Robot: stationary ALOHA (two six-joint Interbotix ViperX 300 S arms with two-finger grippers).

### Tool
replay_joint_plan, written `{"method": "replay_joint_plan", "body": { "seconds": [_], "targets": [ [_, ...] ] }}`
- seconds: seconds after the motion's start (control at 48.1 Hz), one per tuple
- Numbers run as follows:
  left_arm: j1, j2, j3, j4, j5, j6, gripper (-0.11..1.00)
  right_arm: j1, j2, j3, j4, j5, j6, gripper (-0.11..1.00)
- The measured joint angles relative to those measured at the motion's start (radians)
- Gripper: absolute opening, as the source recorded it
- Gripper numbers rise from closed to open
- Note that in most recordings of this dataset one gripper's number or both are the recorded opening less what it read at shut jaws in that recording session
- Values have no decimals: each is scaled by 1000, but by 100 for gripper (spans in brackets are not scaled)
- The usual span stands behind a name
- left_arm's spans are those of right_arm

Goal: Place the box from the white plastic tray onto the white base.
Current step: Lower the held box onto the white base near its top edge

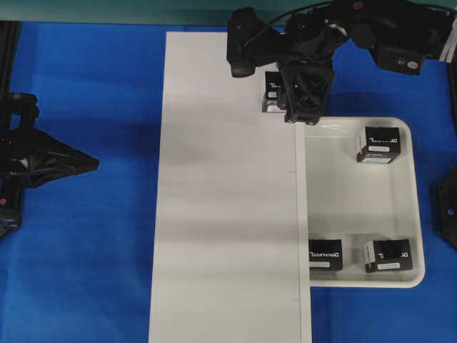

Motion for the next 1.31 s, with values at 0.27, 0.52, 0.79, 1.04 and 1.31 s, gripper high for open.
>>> {"method": "replay_joint_plan", "body": {
  "seconds": [0.27, 0.52, 0.79, 1.04, 1.31],
  "targets": [
    [0, 0, 0, 0, -2, 0, -7, 3, 15, 3, 0, -21, 0, 58],
    [0, 2, 0, 0, 0, 0, -7, 3, 23, 6, 0, -25, 2, 58],
    [0, 2, 0, -2, 0, 0, -7, 3, 26, 8, 0, -28, 2, 58],
    [0, 2, 0, 0, 0, 0, -7, 3, 26, 8, 0, -28, 11, 58],
    [0, 2, 0, 0, 0, 0, -7, 3, 31, 11, 0, -38, 18, 88]
  ]
}}
